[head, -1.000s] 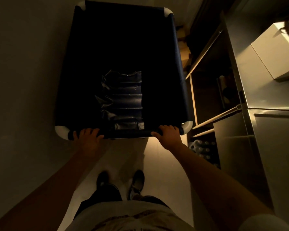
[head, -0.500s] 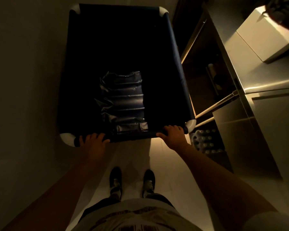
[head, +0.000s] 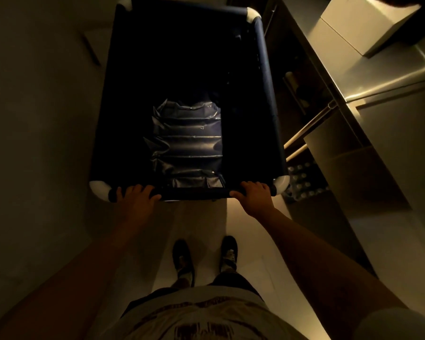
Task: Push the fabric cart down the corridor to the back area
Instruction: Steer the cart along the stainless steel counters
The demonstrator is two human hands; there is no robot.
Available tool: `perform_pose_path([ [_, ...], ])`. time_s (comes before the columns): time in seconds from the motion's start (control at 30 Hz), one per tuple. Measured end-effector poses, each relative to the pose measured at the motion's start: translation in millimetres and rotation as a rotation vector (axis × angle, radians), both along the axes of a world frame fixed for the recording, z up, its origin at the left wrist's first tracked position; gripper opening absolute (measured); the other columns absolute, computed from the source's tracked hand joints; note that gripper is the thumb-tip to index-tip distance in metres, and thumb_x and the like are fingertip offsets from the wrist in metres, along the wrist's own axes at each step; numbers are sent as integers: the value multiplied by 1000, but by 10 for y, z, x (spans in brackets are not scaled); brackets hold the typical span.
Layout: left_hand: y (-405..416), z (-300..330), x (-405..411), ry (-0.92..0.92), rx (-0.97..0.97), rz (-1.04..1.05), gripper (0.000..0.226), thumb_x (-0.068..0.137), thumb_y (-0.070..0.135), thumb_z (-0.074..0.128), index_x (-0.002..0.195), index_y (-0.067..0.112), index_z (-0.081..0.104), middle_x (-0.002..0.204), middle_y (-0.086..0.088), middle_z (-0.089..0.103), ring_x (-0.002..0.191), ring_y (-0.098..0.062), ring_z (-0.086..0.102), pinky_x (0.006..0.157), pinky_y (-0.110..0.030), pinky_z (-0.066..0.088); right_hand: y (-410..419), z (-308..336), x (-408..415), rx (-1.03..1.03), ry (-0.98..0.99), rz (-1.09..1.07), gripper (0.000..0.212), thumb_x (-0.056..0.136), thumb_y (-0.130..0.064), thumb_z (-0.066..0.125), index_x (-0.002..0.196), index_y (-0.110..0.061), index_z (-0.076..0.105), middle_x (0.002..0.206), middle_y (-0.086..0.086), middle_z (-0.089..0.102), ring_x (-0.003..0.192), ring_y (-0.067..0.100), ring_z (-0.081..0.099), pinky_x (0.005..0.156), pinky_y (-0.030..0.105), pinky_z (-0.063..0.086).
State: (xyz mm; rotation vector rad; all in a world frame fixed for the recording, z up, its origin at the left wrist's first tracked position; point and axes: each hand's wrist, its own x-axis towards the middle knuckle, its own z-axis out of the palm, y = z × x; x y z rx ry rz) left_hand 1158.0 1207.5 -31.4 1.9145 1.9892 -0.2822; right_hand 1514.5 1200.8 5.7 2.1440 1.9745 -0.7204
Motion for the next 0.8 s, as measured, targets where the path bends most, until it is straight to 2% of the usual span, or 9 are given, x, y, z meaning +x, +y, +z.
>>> perform_pose_path([
  [0.3, -4, 51, -277, -23, -110, -64, 55, 102, 56, 31, 147, 28, 43, 154, -11, 44, 145, -34, 34, 122, -60, 6, -396, 19, -286, -52, 2, -101, 53, 101, -64, 44, 120, -22, 69, 116, 7, 73, 118, 29, 64, 112, 44, 39],
  [0.53, -283, 133, -368, -35, -128, -44, 52, 104, 50, 35, 147, 24, 44, 153, -11, 44, 146, -34, 32, 122, -62, 9, -775, -8, -409, -124, 93, -136, 53, 97, -67, 49, 116, -23, 71, 107, 7, 75, 108, 29, 69, 105, 46, 47],
  [0.67, -484, 164, -406, -34, -139, -65, 47, 103, 39, 46, 145, 18, 46, 152, -15, 42, 145, -36, 32, 121, -63, 13, -1013, -87, -458, -130, 133, -131, 55, 96, -69, 49, 115, -22, 71, 106, 6, 75, 106, 27, 70, 105, 46, 48],
  [0.8, -689, 226, -440, -62, -145, -17, 49, 105, 38, 43, 149, 15, 43, 156, -16, 38, 150, -35, 25, 123, -61, 6, -1210, -154, -493, -162, 191, -168, 55, 93, -70, 54, 117, -25, 73, 108, 7, 75, 109, 28, 69, 106, 47, 48],
])
